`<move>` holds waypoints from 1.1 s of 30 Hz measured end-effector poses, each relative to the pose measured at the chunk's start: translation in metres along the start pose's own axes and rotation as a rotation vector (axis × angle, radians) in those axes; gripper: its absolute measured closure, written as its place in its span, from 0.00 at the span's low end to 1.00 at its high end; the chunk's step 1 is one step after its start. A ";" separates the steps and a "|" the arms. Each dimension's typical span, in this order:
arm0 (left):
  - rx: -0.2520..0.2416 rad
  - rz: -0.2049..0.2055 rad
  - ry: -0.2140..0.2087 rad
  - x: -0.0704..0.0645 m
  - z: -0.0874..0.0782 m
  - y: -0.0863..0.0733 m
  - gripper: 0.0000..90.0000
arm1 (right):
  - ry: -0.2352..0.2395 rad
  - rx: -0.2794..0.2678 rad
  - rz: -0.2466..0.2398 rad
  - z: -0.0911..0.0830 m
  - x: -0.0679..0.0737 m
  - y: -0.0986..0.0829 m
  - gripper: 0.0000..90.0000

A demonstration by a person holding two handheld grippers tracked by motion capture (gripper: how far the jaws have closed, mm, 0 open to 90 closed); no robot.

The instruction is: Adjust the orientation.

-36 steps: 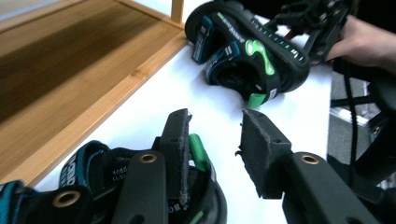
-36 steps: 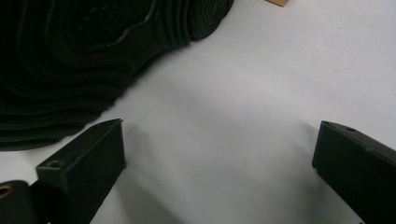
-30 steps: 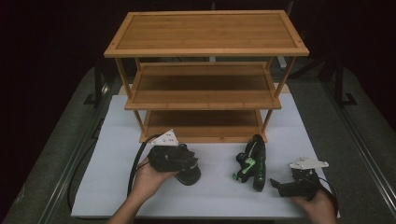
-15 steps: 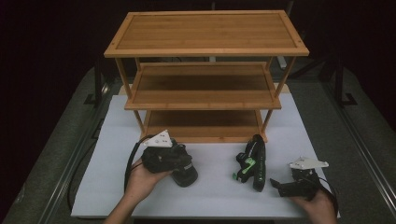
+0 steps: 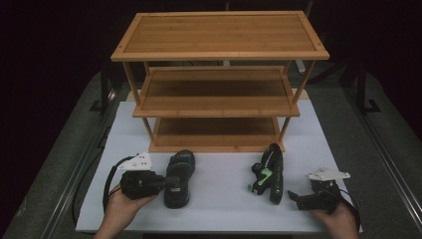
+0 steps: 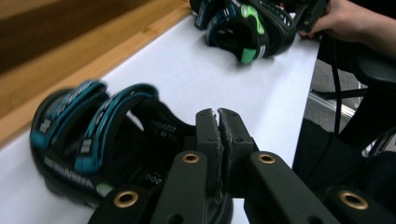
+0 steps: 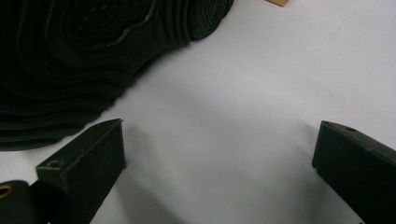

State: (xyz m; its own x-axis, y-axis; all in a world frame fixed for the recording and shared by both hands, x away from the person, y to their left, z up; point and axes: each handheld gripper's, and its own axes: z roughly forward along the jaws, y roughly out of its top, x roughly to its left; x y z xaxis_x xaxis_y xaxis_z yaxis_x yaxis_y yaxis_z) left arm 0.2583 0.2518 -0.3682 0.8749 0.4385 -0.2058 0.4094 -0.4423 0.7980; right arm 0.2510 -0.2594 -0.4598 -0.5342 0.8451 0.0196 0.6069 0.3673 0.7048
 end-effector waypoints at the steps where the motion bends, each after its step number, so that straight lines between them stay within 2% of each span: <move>1: 0.000 0.000 0.000 0.000 0.000 0.000 0.98 | 0.000 0.000 0.000 0.000 0.000 0.000 0.02; 5: 0.006 -0.009 -0.010 -0.001 -0.002 -0.011 0.97 | -0.001 0.000 0.000 0.000 0.000 0.000 0.02; 6: 0.009 -0.016 -0.026 -0.001 -0.002 -0.014 0.97 | -0.001 0.001 0.000 0.000 0.000 0.000 0.02; 9: 0.005 -0.013 -0.039 -0.001 0.000 -0.015 0.96 | 0.000 0.000 0.000 0.000 0.000 0.000 0.02; 12: -0.008 0.017 -0.036 0.002 0.000 -0.007 0.82 | 0.000 0.000 0.000 0.000 0.000 0.000 0.02; 16: -0.020 0.035 -0.016 0.006 -0.002 0.003 0.73 | 0.000 0.000 0.000 0.000 0.000 0.000 0.02; 18: -0.019 0.055 0.018 0.017 -0.001 0.011 0.66 | 0.000 0.000 -0.001 0.000 0.000 0.000 0.02; 20: -0.020 0.051 0.034 0.027 0.003 0.015 0.61 | 0.000 0.000 -0.001 0.000 0.000 0.000 0.02; 21: -0.020 0.051 0.034 0.027 0.003 0.015 0.58 | 0.000 0.000 -0.001 0.000 0.000 0.000 0.02; 22: -0.013 0.048 0.042 0.036 0.008 0.017 0.57 | 0.000 0.001 0.001 0.000 0.000 0.000 0.02; 26: 0.006 0.029 0.025 0.048 0.020 0.016 0.54 | 0.000 0.000 -0.001 0.000 0.000 0.000 0.02; 33: 0.032 0.018 -0.011 0.059 0.032 0.008 0.56 | 0.000 0.000 0.001 0.000 0.000 0.000 0.02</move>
State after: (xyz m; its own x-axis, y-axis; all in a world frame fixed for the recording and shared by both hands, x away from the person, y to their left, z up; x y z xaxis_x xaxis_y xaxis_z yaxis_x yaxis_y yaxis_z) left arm 0.3211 0.2490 -0.3925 0.8847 0.4219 -0.1981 0.4018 -0.4748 0.7831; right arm 0.2509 -0.2594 -0.4598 -0.5337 0.8454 0.0208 0.6074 0.3661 0.7050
